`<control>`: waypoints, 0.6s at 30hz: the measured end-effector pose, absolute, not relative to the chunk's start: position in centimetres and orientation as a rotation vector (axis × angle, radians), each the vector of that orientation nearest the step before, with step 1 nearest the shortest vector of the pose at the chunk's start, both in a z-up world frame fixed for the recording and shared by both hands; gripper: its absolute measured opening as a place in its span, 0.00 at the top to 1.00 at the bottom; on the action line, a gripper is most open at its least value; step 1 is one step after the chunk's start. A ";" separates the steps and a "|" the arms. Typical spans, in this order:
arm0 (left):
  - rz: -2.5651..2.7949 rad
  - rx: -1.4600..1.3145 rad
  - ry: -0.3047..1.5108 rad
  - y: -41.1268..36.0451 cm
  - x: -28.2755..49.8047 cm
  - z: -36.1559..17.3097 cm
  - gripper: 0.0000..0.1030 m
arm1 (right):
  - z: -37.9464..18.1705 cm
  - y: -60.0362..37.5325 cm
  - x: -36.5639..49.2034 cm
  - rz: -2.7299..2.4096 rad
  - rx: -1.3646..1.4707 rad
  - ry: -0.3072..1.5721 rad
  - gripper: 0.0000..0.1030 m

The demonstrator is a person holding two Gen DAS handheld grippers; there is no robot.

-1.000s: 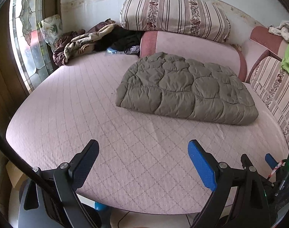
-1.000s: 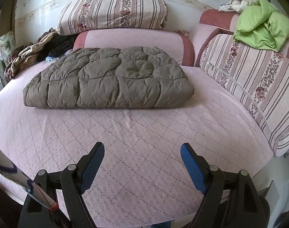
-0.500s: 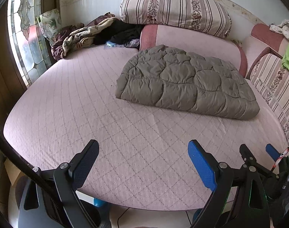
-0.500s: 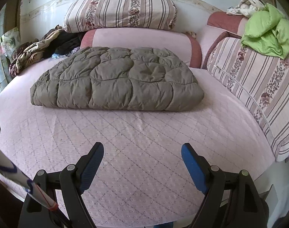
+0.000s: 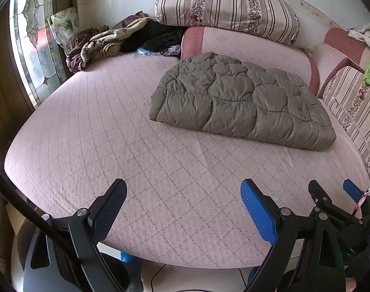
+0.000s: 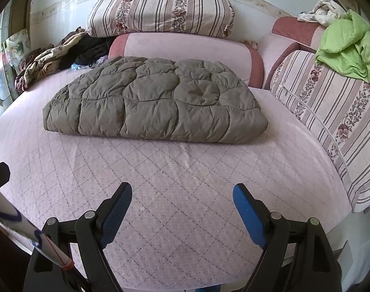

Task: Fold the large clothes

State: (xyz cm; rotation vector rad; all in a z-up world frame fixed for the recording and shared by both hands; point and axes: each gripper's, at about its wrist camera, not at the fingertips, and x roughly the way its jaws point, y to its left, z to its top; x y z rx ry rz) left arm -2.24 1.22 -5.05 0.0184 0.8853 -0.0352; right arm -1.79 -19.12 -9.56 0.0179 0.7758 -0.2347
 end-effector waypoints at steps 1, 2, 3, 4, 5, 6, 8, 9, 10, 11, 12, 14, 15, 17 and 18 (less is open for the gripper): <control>-0.032 0.022 0.883 1.2 -2.2 -5.1 0.09 | -9.6 -19.1 -1.7 -0.233 0.019 0.784 0.14; -0.028 0.028 0.880 1.2 -2.3 -5.2 0.09 | -9.6 -19.1 -1.6 -0.233 0.019 0.789 0.14; -0.026 0.031 0.878 1.2 -2.3 -5.3 0.09 | -9.7 -19.0 -1.5 -0.232 0.020 0.798 0.14; -0.025 0.036 0.877 1.1 -2.3 -5.3 0.09 | -9.7 -19.0 -1.4 -0.230 0.021 0.805 0.14; -0.023 0.040 0.876 1.1 -2.3 -5.4 0.09 | -9.8 -19.0 -1.4 -0.229 0.022 0.810 0.14; -0.021 0.044 0.876 1.1 -2.3 -5.4 0.09 | -9.8 -18.9 -1.4 -0.229 0.021 0.816 0.14; -0.021 0.049 0.878 1.0 -2.2 -5.6 0.09 | -9.8 -18.9 -1.3 -0.234 0.015 0.825 0.14; -0.020 0.051 0.879 0.9 -2.1 -5.7 0.09 | -9.8 -18.9 -1.3 -0.236 0.014 0.825 0.14; -0.020 0.053 0.880 0.9 -2.1 -5.7 0.09 | -9.6 -19.0 -1.4 -0.242 0.012 0.826 0.14; -0.019 0.055 0.881 0.8 -1.9 -5.7 0.09 | -9.5 -19.0 -1.4 -0.245 0.011 0.827 0.14; -0.019 0.057 0.884 0.8 -1.9 -5.9 0.09 | -9.4 -19.0 -1.4 -0.248 0.013 0.827 0.14; -0.017 0.060 0.889 0.7 -1.7 -6.1 0.09 | -9.1 -19.1 -1.6 -0.251 0.017 0.826 0.14; -0.016 0.063 0.891 0.7 -1.7 -6.2 0.09 | -9.0 -19.2 -1.6 -0.252 0.019 0.826 0.14; -0.015 0.067 0.899 0.6 -1.5 -6.4 0.09 | -8.8 -19.2 -1.6 -0.253 0.023 0.825 0.14; -0.015 0.067 0.903 0.6 -1.4 -6.5 0.09 | -8.7 -19.2 -1.7 -0.252 0.026 0.826 0.14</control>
